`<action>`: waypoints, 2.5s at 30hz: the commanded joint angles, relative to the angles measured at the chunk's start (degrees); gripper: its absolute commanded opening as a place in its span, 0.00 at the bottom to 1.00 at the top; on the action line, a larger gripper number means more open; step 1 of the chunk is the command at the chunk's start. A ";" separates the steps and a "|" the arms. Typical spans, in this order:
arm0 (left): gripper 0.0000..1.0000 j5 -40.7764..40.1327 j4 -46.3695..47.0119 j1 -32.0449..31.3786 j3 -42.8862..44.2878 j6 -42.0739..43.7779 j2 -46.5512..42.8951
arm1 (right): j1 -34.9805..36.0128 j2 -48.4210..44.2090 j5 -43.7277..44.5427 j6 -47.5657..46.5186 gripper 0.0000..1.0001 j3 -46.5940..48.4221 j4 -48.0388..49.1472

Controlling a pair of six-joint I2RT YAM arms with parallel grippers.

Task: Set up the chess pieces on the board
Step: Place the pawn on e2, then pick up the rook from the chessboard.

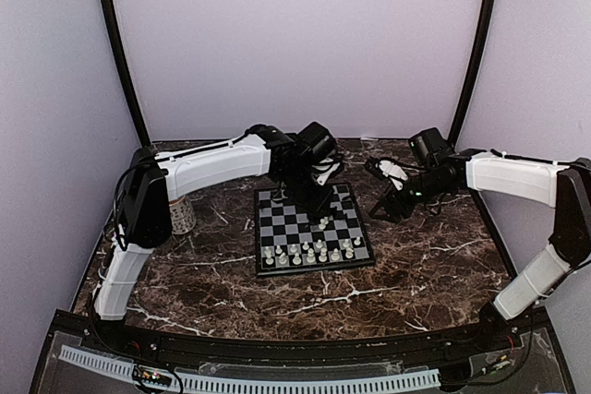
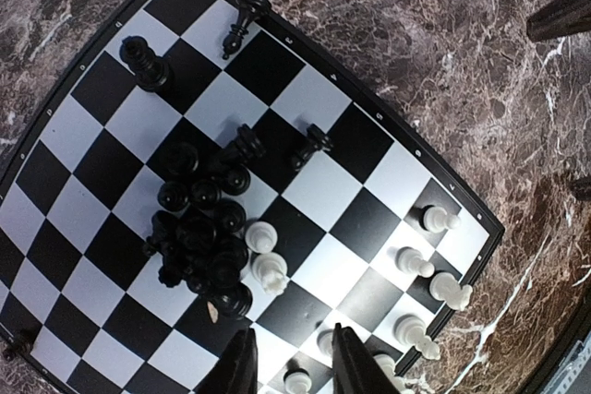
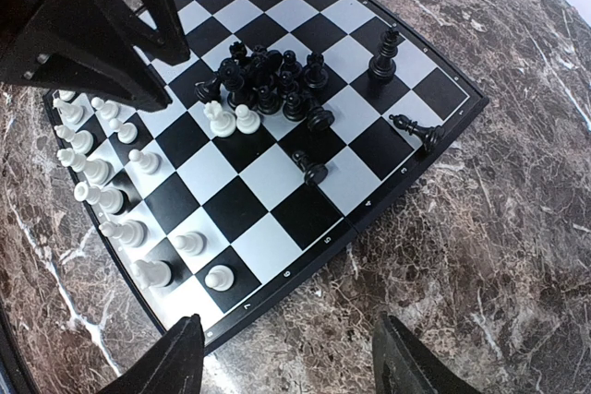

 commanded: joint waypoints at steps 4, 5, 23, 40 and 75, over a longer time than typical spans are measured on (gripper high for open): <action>0.33 -0.36 1.09 0.80 2.21 -0.46 1.61 | -0.30 -0.19 -0.01 -0.43 0.63 0.10 0.99; 0.33 0.13 1.01 0.87 2.52 -0.40 1.87 | -0.30 -0.15 0.04 -0.38 0.64 0.02 1.06; 0.28 3.08 -0.85 1.79 6.40 -0.56 6.95 | -0.30 0.95 -0.09 -0.51 0.64 0.56 0.82; 0.27 3.70 -2.43 1.77 6.29 -0.52 7.43 | -0.30 1.39 -0.29 -0.49 0.64 0.92 0.56; 0.07 6.75 -2.53 -7.08 3.47 8.88 -1.52 | -1.88 -0.20 -0.44 1.63 0.64 0.70 1.14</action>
